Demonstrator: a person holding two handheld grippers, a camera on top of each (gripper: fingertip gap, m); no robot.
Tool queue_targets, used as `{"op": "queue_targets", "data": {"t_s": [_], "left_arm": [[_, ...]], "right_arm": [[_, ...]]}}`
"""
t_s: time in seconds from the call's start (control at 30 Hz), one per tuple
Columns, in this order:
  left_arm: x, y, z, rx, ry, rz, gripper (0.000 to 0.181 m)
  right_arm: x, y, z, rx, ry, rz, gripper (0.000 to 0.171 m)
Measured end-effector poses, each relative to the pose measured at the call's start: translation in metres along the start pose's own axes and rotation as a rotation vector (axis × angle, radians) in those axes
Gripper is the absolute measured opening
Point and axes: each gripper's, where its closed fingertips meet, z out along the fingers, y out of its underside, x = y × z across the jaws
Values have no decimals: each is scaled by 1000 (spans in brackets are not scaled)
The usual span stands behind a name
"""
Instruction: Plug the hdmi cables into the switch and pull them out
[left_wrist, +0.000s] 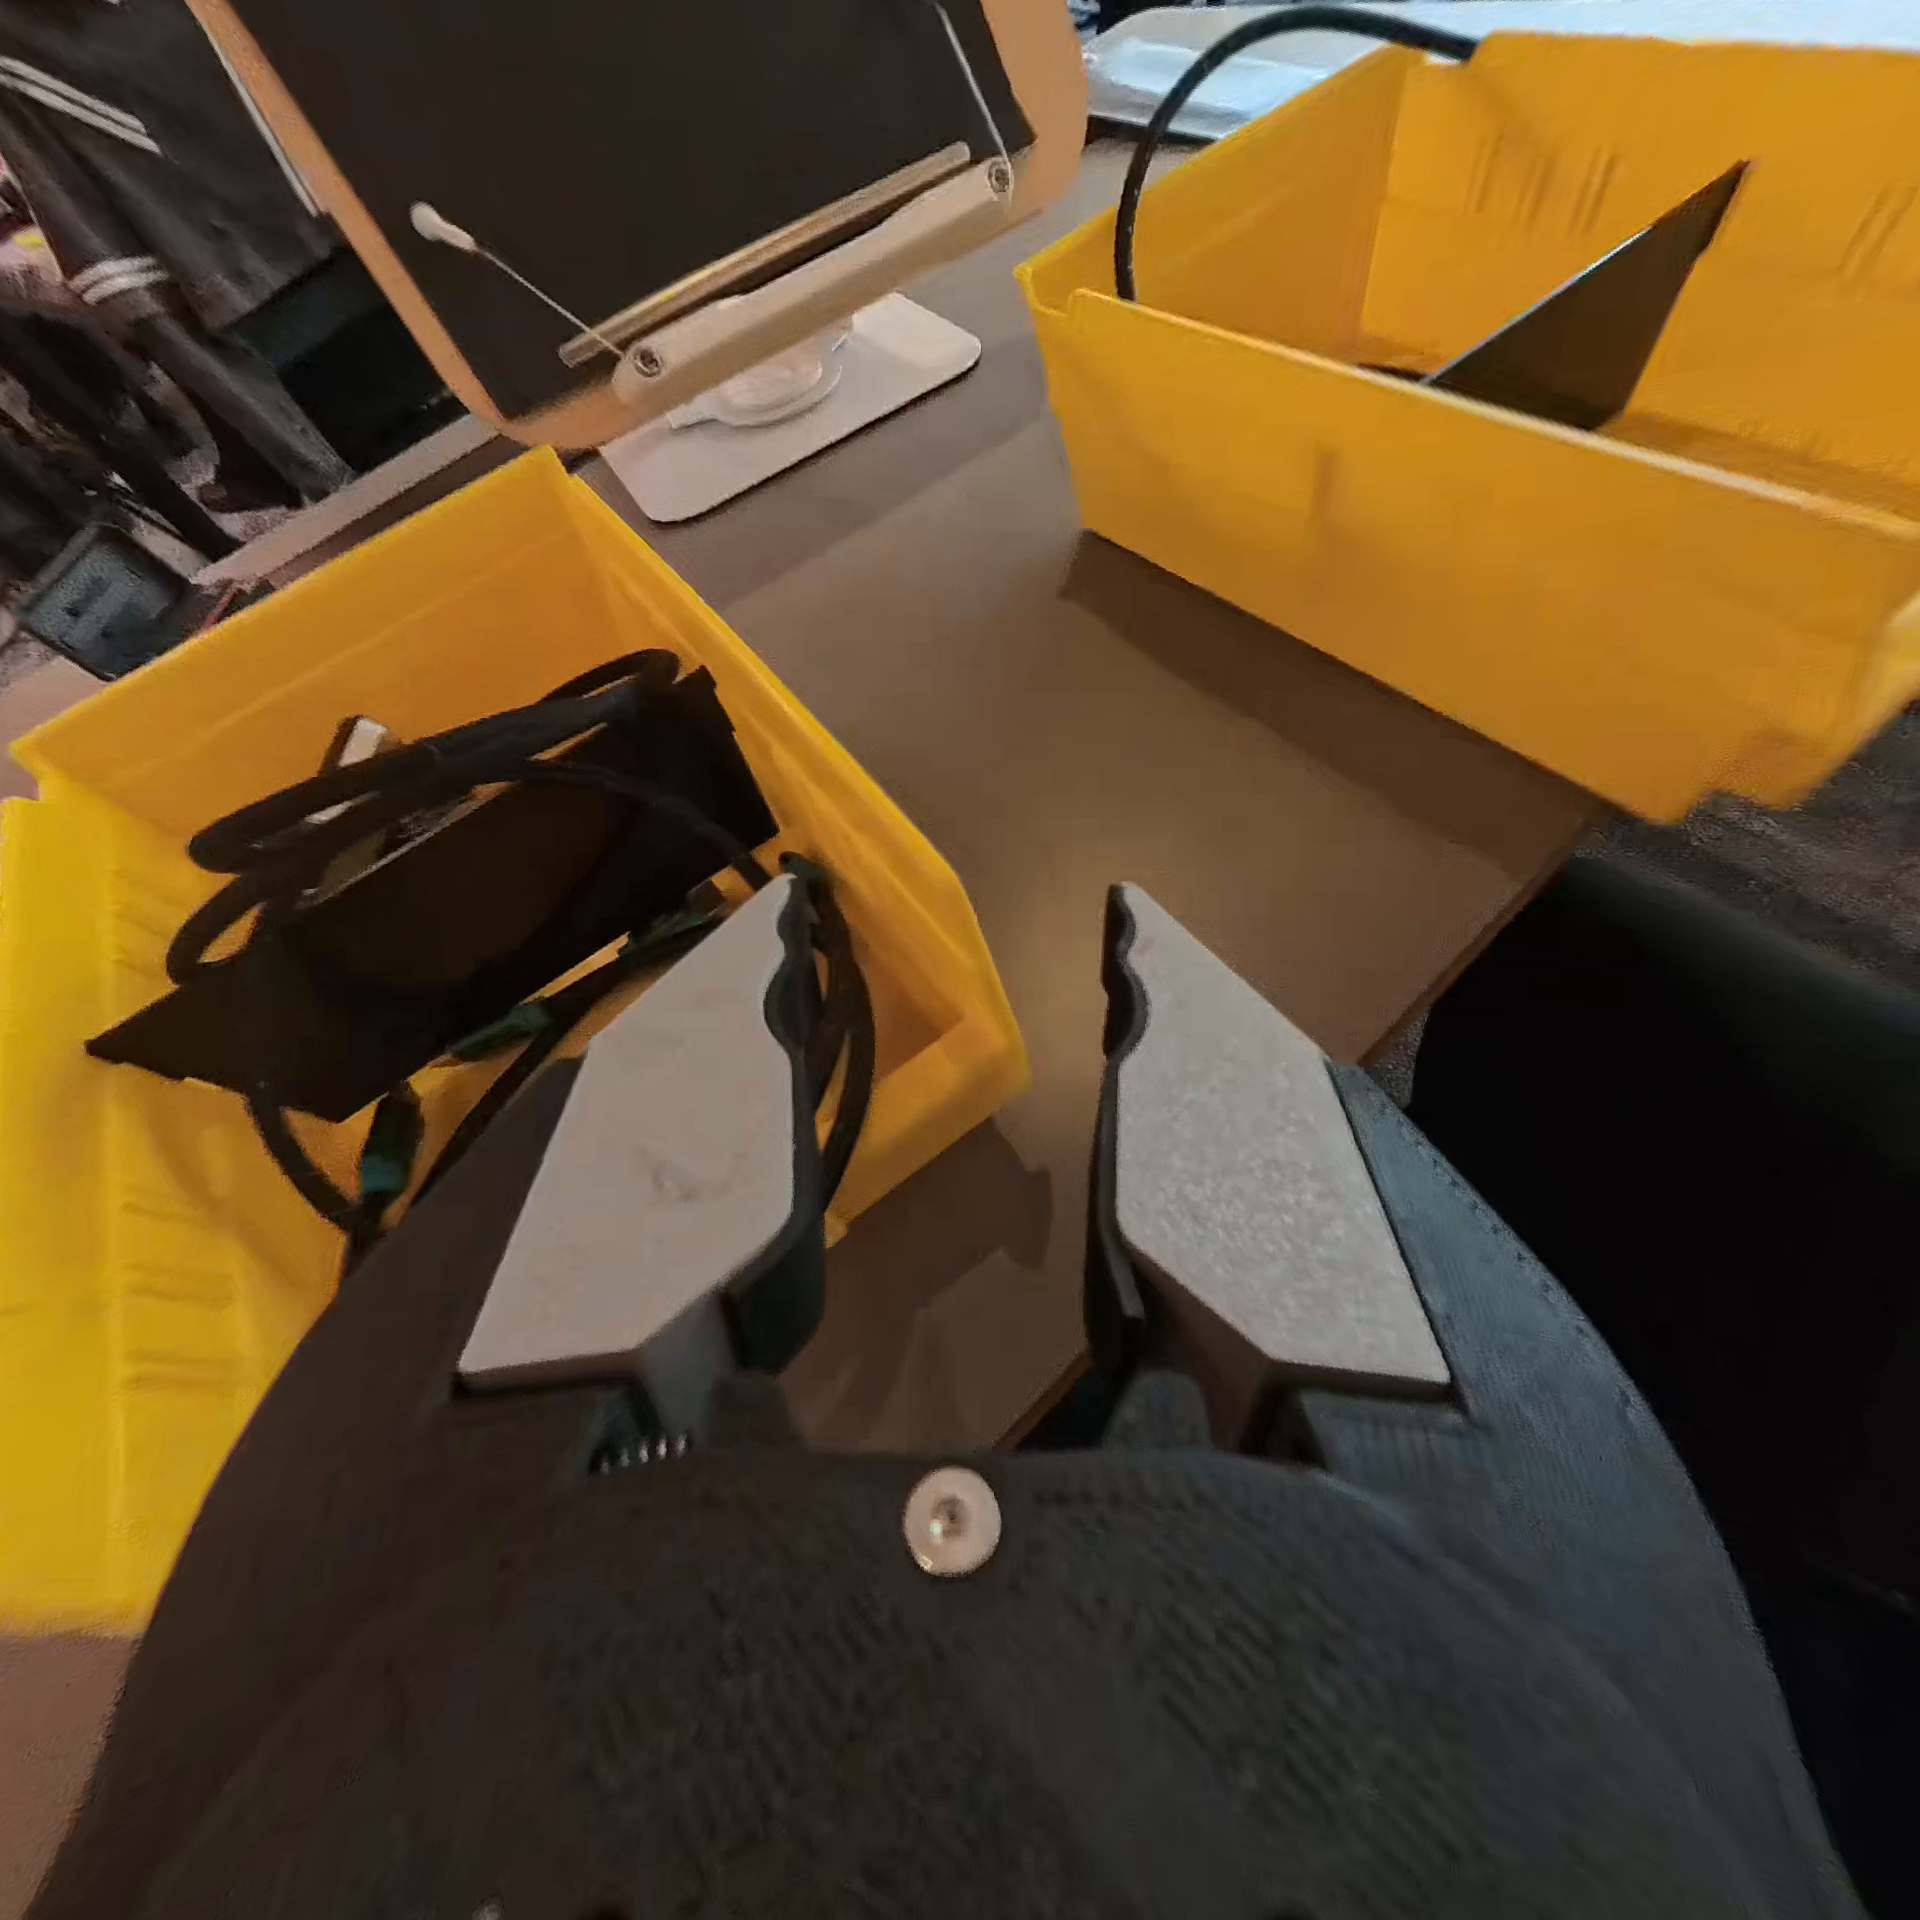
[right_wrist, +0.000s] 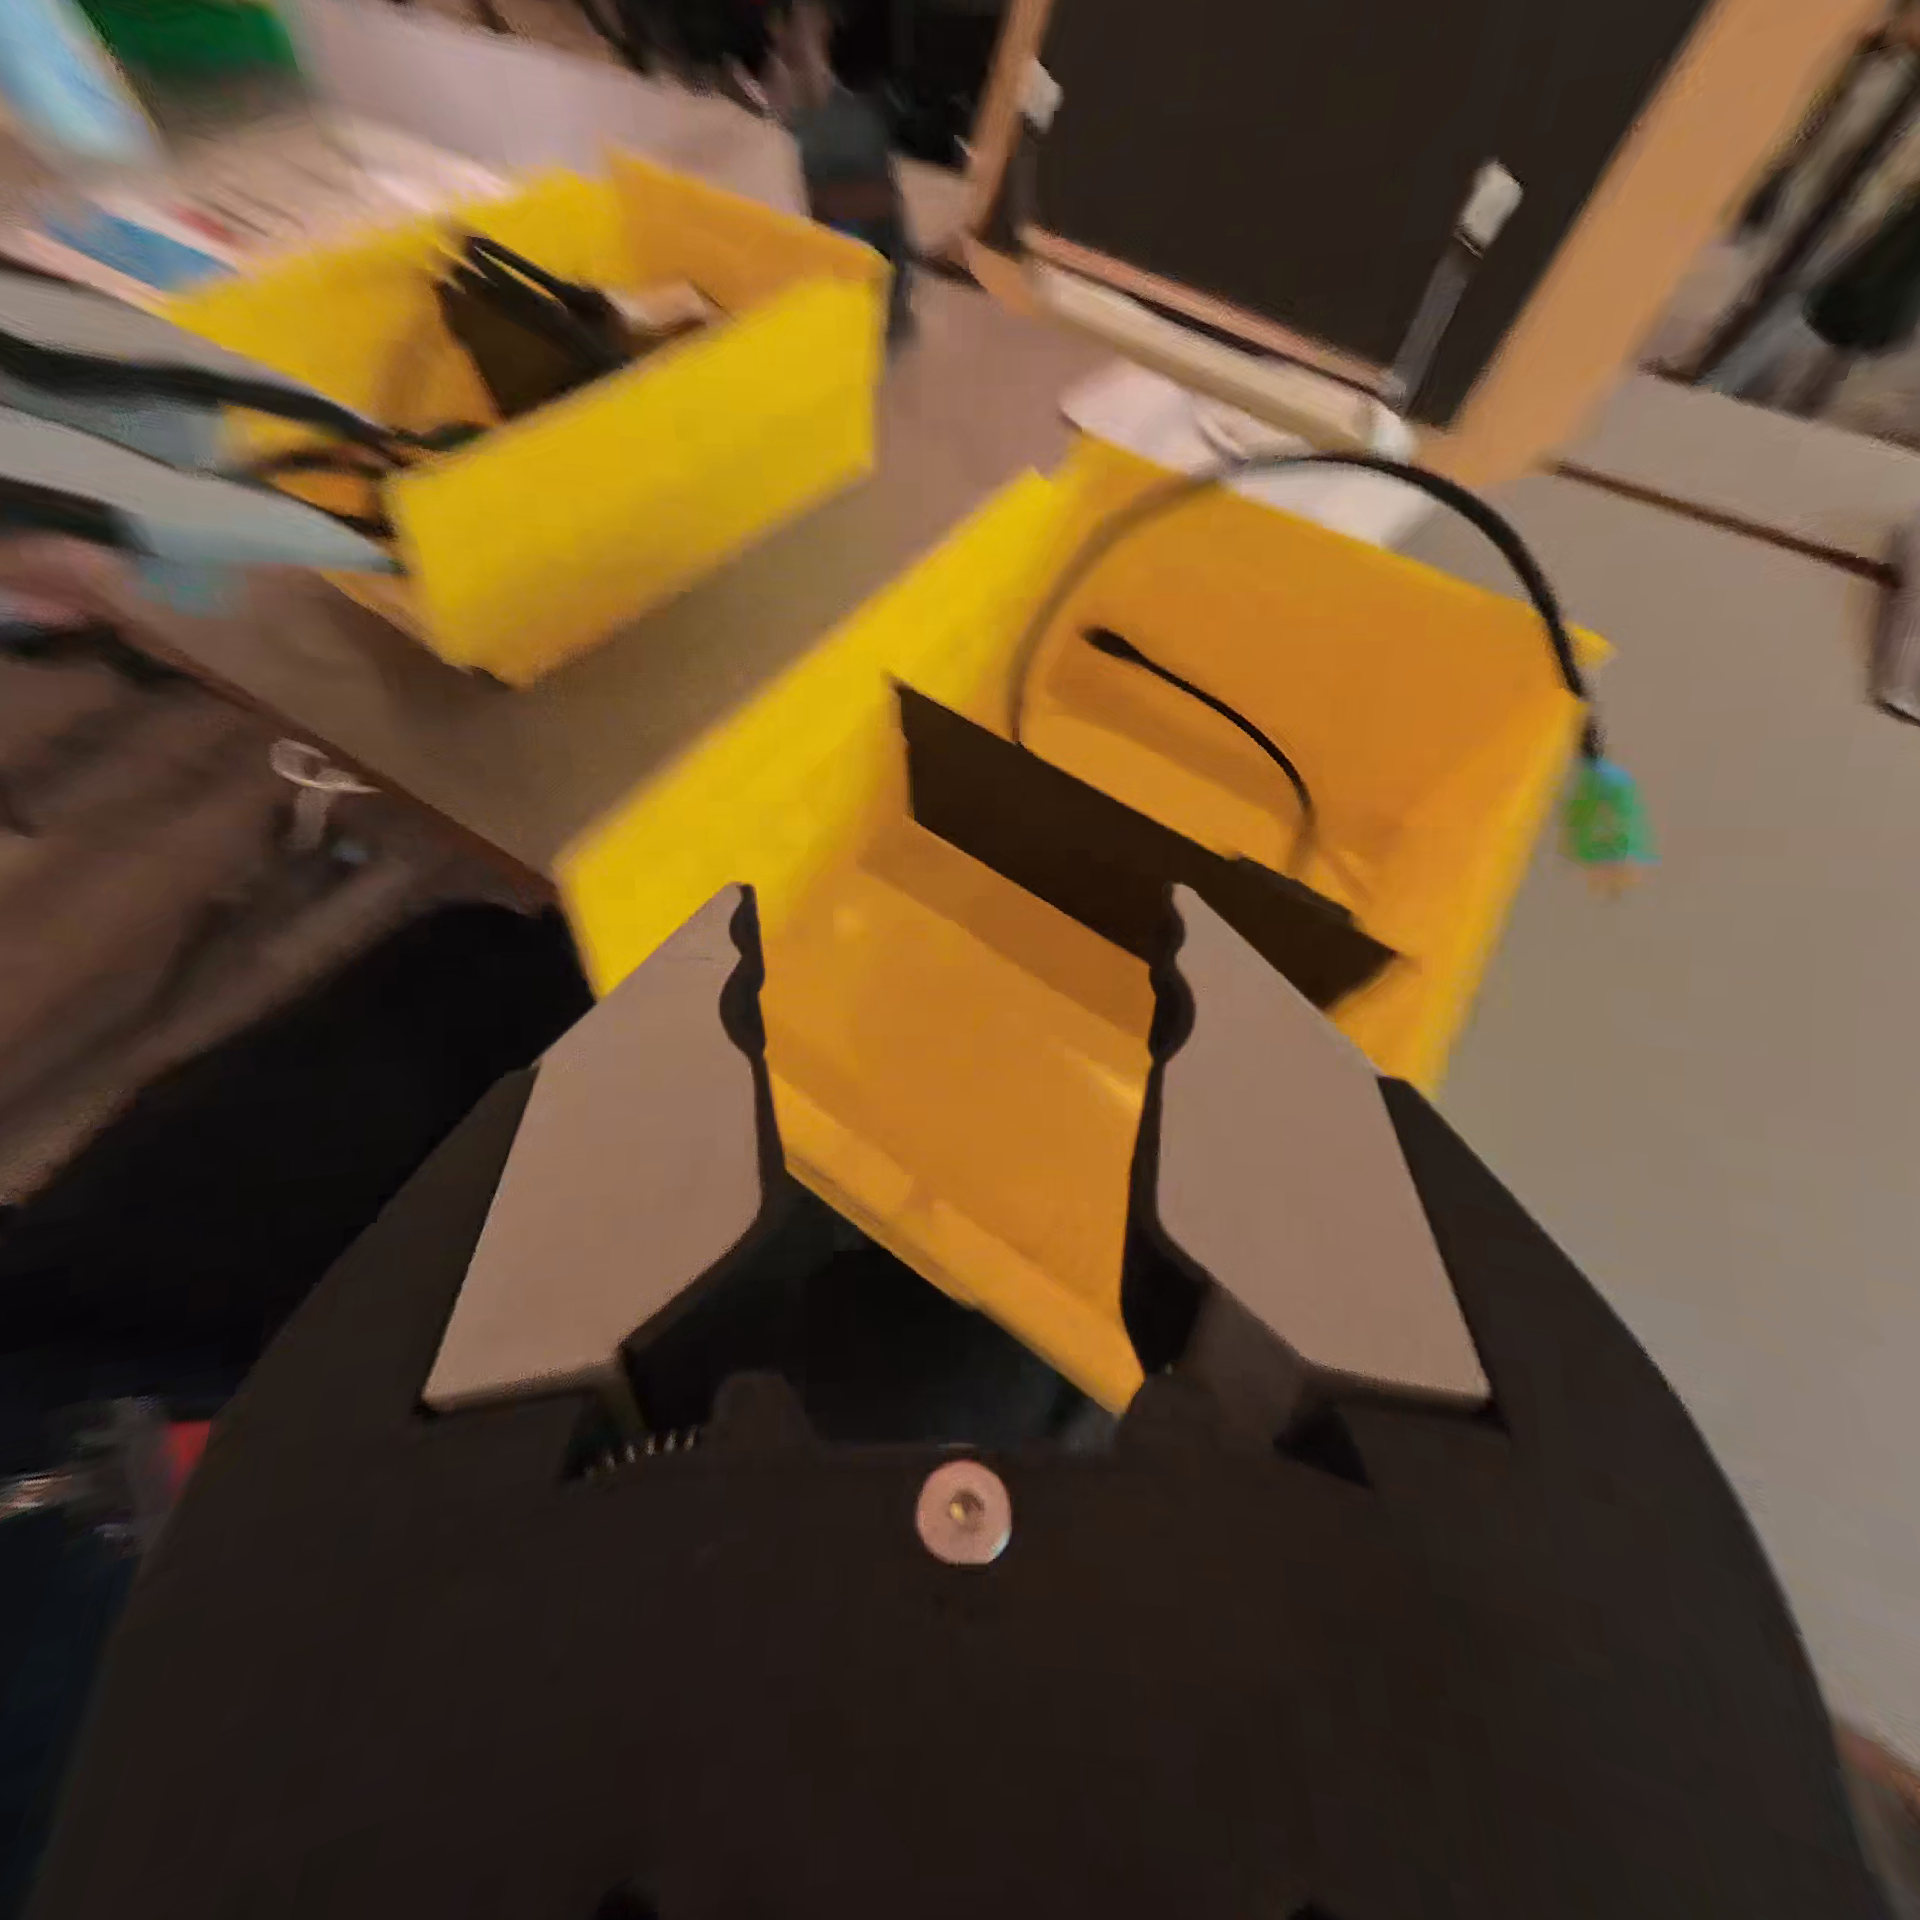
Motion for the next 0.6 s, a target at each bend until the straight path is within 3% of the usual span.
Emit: {"op": "queue_targets", "data": {"t_s": [0.1, 0.23, 0.4, 0.43, 0.5, 0.57, 0.6], "left_arm": [[6, 5, 26, 11, -2, -51, 54], [10, 41, 56, -140, -65, 22, 59], [9, 33, 57, -102, -122, 66, 61], [9, 30, 55, -89, -122, 59, 61], [11, 24, 52, -63, -110, 41, 64], [13, 18, 48, -50, -93, 26, 66], [13, 15, 46, -39, -91, 21, 67]], "right_arm": [[-56, -18, 14, 65, -179, -29, 80], [-89, 9, 58, -100, -170, -152, 86], [-54, 47, 86, -314, 69, -277, 73], [-45, 52, 86, -339, 90, -272, 79], [-39, 57, 83, -353, 58, -237, 70], [-33, 59, 78, -353, 35, -224, 49], [-33, 62, 75, -366, 9, -218, 22]]}}
